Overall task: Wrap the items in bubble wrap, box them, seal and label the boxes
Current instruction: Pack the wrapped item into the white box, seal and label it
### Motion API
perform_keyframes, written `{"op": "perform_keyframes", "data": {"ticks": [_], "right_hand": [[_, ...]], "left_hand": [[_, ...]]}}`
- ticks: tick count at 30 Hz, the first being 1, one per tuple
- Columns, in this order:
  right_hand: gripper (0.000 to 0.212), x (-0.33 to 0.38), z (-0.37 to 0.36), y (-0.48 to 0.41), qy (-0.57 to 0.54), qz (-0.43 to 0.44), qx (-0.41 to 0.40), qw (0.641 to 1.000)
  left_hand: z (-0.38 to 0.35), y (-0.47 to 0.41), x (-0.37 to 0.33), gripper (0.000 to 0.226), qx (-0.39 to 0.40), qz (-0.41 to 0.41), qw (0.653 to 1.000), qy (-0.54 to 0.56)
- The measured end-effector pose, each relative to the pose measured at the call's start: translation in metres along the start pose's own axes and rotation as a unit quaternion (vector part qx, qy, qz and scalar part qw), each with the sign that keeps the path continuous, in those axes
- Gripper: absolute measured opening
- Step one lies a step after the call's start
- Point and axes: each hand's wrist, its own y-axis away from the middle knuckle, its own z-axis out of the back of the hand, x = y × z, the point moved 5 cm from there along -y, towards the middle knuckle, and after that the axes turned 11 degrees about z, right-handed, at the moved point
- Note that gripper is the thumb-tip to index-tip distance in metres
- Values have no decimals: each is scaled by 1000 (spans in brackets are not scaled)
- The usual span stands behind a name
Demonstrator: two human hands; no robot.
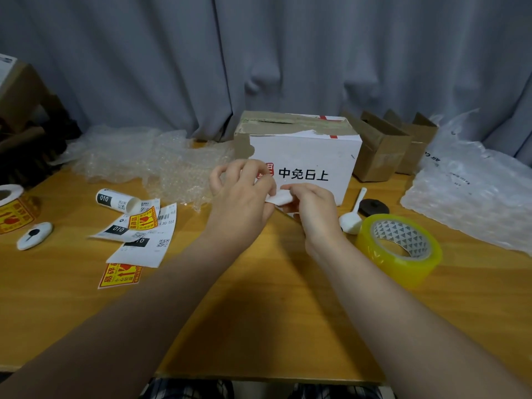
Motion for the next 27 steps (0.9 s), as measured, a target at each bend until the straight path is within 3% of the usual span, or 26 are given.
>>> {"op": "perform_keyframes", "data": {"ticks": [5,11,13,17,22,27], "right_hand": [[34,1,9,-12,-42,-38,38,998],[11,11,9,-26,95,93,117,984],[6,11,7,-32,87,95,95,987],[11,4,-2,-41,8,19,77,997],[20,7,-12,-48,1,15,85,996],[19,10,-9,-58,65,44,100,992]], "left_hand": [[-15,-11,15,4,52,123,984,114],[-31,-24,23,13,131,211,932,265],[-35,-30,24,16,135,208,935,252],[-34,-47,24,29,120,164,967,154],[-29,-61,23,34,86,129,984,88],[-25,-72,15,17,53,66,993,83]]}}
